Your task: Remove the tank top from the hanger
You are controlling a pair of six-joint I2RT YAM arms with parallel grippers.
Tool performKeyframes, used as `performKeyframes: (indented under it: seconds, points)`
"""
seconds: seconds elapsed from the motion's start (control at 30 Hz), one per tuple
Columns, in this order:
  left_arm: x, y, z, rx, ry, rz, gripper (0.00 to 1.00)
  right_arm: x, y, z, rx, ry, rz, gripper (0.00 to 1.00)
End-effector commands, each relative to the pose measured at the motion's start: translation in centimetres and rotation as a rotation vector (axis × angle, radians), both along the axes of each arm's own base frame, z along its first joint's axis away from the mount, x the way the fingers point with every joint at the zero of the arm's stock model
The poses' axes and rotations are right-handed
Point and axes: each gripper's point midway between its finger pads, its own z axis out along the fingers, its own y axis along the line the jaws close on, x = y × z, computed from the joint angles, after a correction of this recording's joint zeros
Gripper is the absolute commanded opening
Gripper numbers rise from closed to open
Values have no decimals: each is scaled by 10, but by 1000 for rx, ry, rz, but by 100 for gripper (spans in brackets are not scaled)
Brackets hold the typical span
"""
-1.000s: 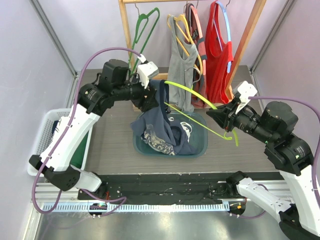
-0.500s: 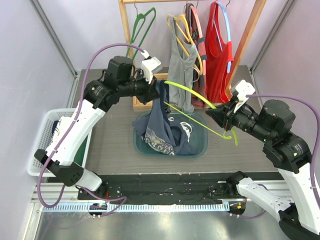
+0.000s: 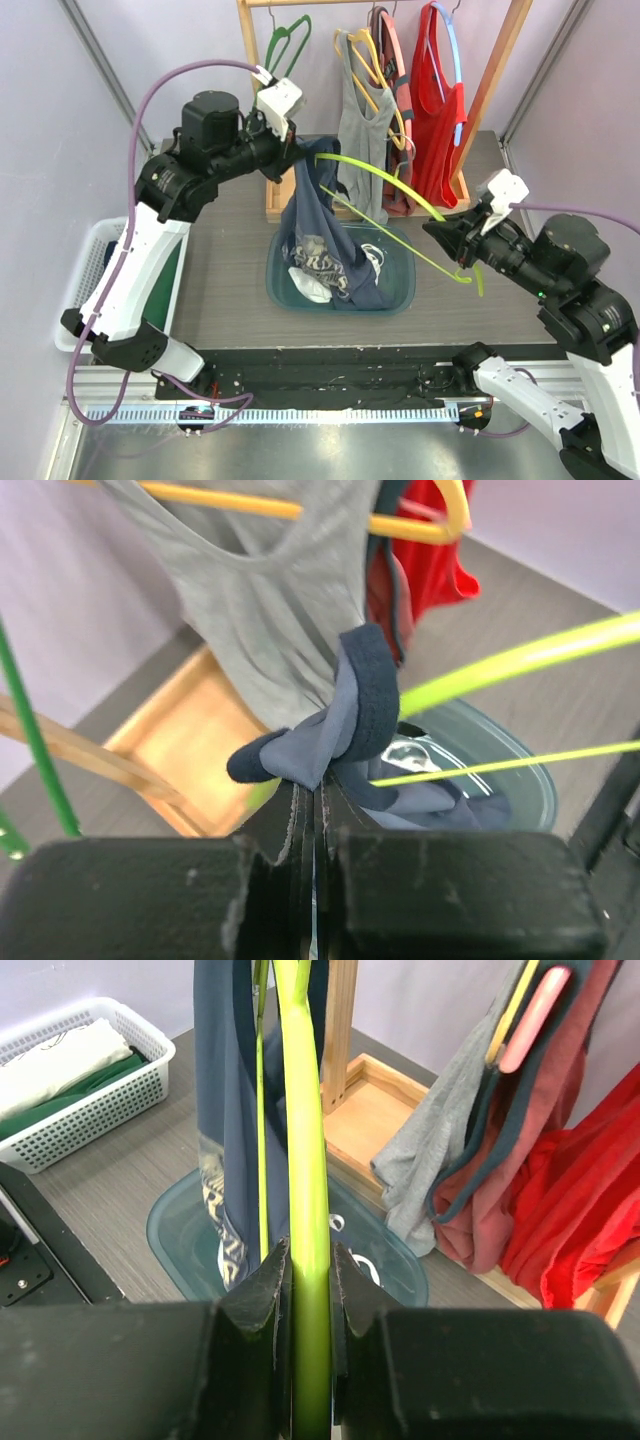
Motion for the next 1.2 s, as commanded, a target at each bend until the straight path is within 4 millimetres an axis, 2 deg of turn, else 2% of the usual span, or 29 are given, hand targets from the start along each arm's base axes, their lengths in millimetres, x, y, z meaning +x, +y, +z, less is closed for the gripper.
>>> performKeyframes:
  seconds: [0.0,0.2,0.23,0.3,0.33,0.43,0.53,0.67,0.7,0.77,0.8,0.83,0.87,0.93,0.97,1.07,1.1,1.17]
  points:
    - [19,17,36,-32,-123,118,0,-17,-17,22,27,-84,-36,1]
    - [29,16,33,-42,-113,146,0,-55,-33,21,37,-96,-17,1]
    - [28,13,32,-45,-107,134,0,-67,-40,29,59,-132,-23,1]
    - [28,8,24,-43,-82,116,0,-78,-50,40,88,-176,-43,1]
    - [26,5,21,-45,-69,95,0,-89,-58,52,118,-214,-54,1]
    - [20,-4,2,-36,-15,42,0,-96,-70,72,155,-254,-101,1]
    - [9,-14,-15,-30,40,-31,0,-85,-71,82,157,-249,-132,1]
    - [-6,-22,-33,-3,70,-93,0,-60,-67,92,161,-245,-183,1]
    - [-8,-22,-37,9,74,-101,0,-48,-63,91,151,-228,-195,1]
    - [-14,-21,-59,51,97,-122,0,-36,-62,96,164,-223,-224,1]
    - [-17,-21,-68,69,106,-134,0,-21,-54,93,149,-194,-226,1]
    - [-21,-23,-79,97,114,-147,0,-18,-52,98,158,-200,-224,1]
    - [-23,-20,-100,145,124,-160,0,-10,-48,97,156,-187,-224,1]
    - [-26,-17,-125,207,131,-159,0,3,-40,100,154,-171,-221,1]
    - [-30,-14,-149,247,158,-161,0,7,-38,101,156,-170,-224,1]
    - [-30,-7,-179,331,147,-151,0,18,-33,104,159,-172,-226,1]
    - [-32,-2,-198,368,173,-149,0,20,-30,104,158,-168,-221,1]
    - [-35,1,-219,418,184,-146,0,26,-27,104,158,-163,-222,1]
